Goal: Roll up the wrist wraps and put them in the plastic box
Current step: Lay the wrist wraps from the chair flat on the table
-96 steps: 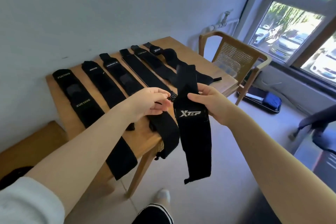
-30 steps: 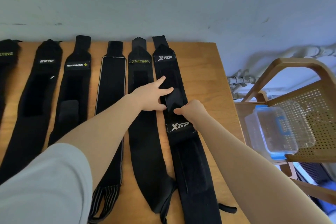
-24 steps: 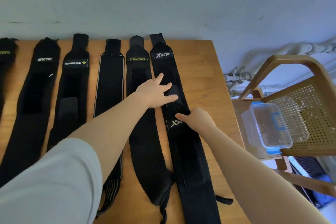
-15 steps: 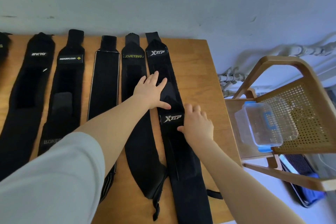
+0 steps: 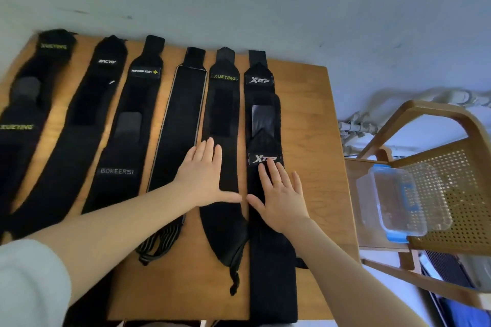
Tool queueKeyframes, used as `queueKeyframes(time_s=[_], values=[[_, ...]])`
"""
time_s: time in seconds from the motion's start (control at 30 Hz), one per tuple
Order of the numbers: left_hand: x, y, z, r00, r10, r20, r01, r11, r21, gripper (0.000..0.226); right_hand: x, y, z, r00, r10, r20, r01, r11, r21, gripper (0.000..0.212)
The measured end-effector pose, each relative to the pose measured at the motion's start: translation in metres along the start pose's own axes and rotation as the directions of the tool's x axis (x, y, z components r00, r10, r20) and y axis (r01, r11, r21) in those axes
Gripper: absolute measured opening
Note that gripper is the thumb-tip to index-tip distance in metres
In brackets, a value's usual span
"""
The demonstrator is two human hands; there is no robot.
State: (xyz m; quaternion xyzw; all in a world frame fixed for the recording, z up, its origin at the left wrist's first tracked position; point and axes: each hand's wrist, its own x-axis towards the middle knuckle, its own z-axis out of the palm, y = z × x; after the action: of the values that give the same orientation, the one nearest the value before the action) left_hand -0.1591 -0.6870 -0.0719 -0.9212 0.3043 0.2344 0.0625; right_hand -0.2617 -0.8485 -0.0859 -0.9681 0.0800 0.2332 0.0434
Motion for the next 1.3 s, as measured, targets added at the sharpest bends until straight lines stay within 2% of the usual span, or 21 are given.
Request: queueKeyframes(time_s=[0.07, 0.17, 0.23, 0.33, 0.4, 0.47, 0.53, 0.7, 0.8, 0.87, 0.93, 1.0, 1.13, 1.3], values=[[-0.013, -0.009, 0.012, 0.996, 0.042, 0.078, -0.048, 0.996, 0.072, 0.133, 0.003, -0.006, -0.005, 0.999, 0.010, -0.045, -0.011, 1.000, -0.013, 0.070], [-0.018, -0.016, 0.020, 0.992, 0.110, 0.063, -0.116, 0.987, 0.107, 0.132, 0.009, -0.018, -0.012, 0.992, 0.031, -0.119, -0.035, 0.999, -0.033, 0.059], [-0.018, -0.020, 0.014, 0.988, 0.137, 0.072, -0.144, 0.984, 0.102, 0.130, 0.012, -0.023, -0.020, 0.992, 0.042, -0.117, -0.049, 0.997, -0.053, 0.052], [-0.027, -0.028, 0.001, 0.990, 0.136, 0.046, -0.130, 0.985, -0.117, 0.122, 0.015, -0.032, -0.040, 0.991, 0.103, -0.090, -0.108, 0.993, -0.056, 0.051], [-0.043, -0.040, -0.009, 0.992, 0.109, -0.059, -0.122, 0.946, -0.301, 0.109, 0.014, -0.043, -0.054, 0.978, 0.138, -0.154, -0.148, 0.988, -0.051, 0.049], [-0.066, -0.064, -0.017, 0.991, 0.066, -0.112, -0.111, 0.880, -0.461, 0.091, 0.014, -0.066, -0.065, 0.963, 0.104, -0.249, -0.105, 0.994, 0.012, 0.045], [-0.094, -0.101, -0.017, 0.991, 0.020, -0.136, -0.091, 0.836, -0.541, 0.081, 0.018, -0.106, -0.070, 0.956, 0.013, -0.292, 0.017, 0.995, 0.098, 0.040], [-0.172, -0.227, 0.011, 0.954, -0.202, -0.221, 0.026, 0.792, -0.610, 0.088, 0.028, -0.266, -0.066, 0.926, -0.219, -0.307, 0.288, 0.936, 0.203, 0.029], [-0.222, -0.309, 0.035, 0.903, -0.339, -0.263, 0.104, 0.767, -0.634, 0.084, 0.027, -0.375, -0.055, 0.871, -0.372, -0.320, 0.446, 0.873, 0.197, 0.028], [-0.252, -0.361, 0.050, 0.871, -0.436, -0.227, 0.171, 0.701, -0.693, 0.080, 0.022, -0.439, -0.049, 0.847, -0.451, -0.281, 0.507, 0.844, 0.175, 0.028], [-0.271, -0.406, 0.059, 0.856, -0.478, -0.196, 0.203, 0.660, -0.723, 0.074, 0.019, -0.490, -0.046, 0.840, -0.488, -0.236, 0.532, 0.826, 0.186, 0.025], [-0.283, -0.444, 0.065, 0.859, -0.476, -0.191, 0.220, 0.679, -0.700, 0.064, 0.022, -0.530, -0.044, 0.831, -0.516, -0.208, 0.552, 0.809, 0.202, 0.023], [-0.285, -0.510, 0.077, 0.863, -0.475, -0.169, 0.244, 0.687, -0.685, 0.050, 0.053, -0.580, -0.051, 0.845, -0.505, -0.178, 0.524, 0.847, 0.086, 0.029], [-0.259, -0.598, 0.097, 0.865, -0.486, -0.124, 0.297, 0.696, -0.654, 0.044, 0.142, -0.637, -0.048, 0.879, -0.464, -0.107, 0.476, 0.852, 0.217, 0.031]])
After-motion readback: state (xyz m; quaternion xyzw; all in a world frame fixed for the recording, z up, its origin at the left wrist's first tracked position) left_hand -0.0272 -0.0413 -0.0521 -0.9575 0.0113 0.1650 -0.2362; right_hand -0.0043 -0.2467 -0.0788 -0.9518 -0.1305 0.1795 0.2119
